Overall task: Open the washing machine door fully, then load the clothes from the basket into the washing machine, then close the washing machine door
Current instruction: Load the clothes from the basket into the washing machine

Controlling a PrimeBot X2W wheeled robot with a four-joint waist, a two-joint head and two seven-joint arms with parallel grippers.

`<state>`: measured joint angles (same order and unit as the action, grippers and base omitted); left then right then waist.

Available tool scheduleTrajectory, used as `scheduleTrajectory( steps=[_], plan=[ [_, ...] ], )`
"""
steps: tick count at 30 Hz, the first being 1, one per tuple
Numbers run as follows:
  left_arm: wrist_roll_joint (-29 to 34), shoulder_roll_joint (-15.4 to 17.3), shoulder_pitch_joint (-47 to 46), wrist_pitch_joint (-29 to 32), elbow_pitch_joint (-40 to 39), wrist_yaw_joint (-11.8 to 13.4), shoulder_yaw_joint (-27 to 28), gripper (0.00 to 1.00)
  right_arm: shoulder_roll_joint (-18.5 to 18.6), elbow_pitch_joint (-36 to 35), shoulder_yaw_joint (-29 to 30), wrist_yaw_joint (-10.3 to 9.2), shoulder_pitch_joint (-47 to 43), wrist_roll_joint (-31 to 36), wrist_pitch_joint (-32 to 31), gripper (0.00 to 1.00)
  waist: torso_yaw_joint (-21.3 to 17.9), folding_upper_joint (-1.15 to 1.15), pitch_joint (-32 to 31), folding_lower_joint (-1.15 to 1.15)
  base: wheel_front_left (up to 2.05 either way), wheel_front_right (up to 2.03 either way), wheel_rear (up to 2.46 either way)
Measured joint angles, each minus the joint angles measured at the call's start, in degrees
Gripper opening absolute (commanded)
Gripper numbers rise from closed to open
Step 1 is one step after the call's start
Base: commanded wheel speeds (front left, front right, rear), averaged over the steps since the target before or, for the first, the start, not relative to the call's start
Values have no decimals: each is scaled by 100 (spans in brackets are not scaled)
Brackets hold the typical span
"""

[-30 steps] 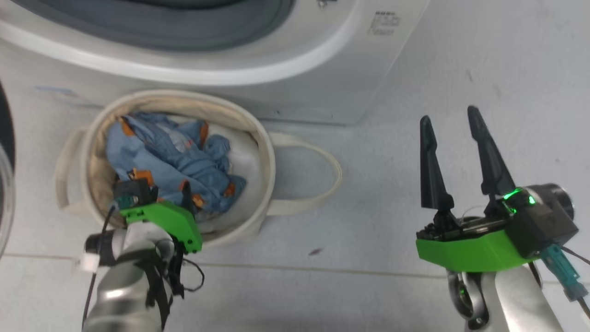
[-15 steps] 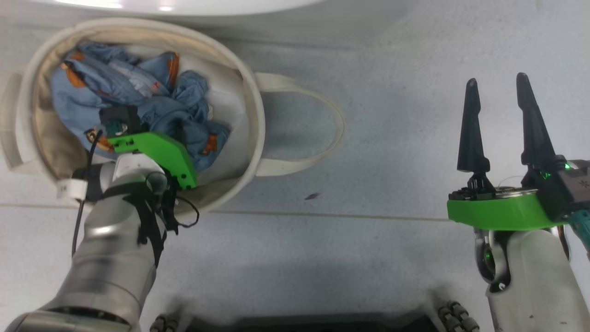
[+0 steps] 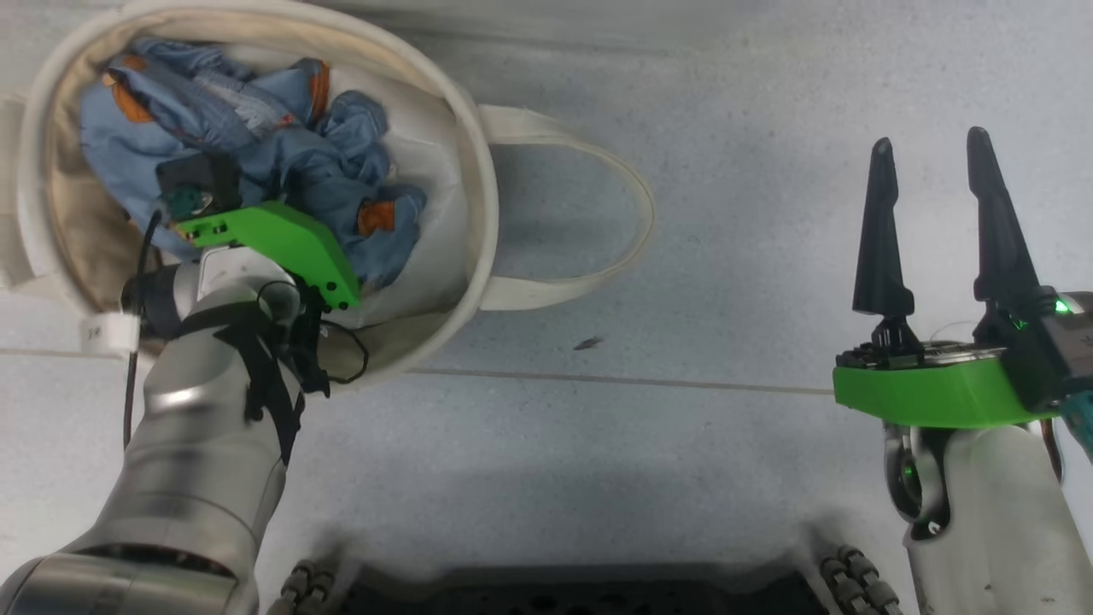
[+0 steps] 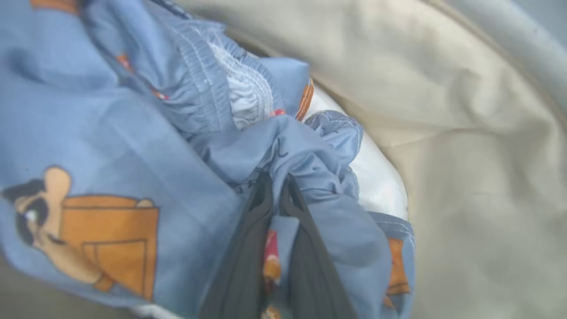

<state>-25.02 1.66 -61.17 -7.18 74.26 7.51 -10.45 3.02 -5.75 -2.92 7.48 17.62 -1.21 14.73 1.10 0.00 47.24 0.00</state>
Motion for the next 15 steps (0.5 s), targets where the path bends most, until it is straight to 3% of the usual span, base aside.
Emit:
scheduleTrajectory(
  steps=[8, 15],
  plan=[
    [34, 48, 418, -711, -181, -94, -36, 0, 2, 191, -194, 0, 10, -36, -1, 100, 139, 0, -473, 0, 0, 0, 0],
    [695, 378, 1677, -713, -2007, 258, 103, 0, 3, 396, -398, 0, 0, -313, 0, 100, 190, 0, -1196, -2, 0, 0, 0]
  ],
)
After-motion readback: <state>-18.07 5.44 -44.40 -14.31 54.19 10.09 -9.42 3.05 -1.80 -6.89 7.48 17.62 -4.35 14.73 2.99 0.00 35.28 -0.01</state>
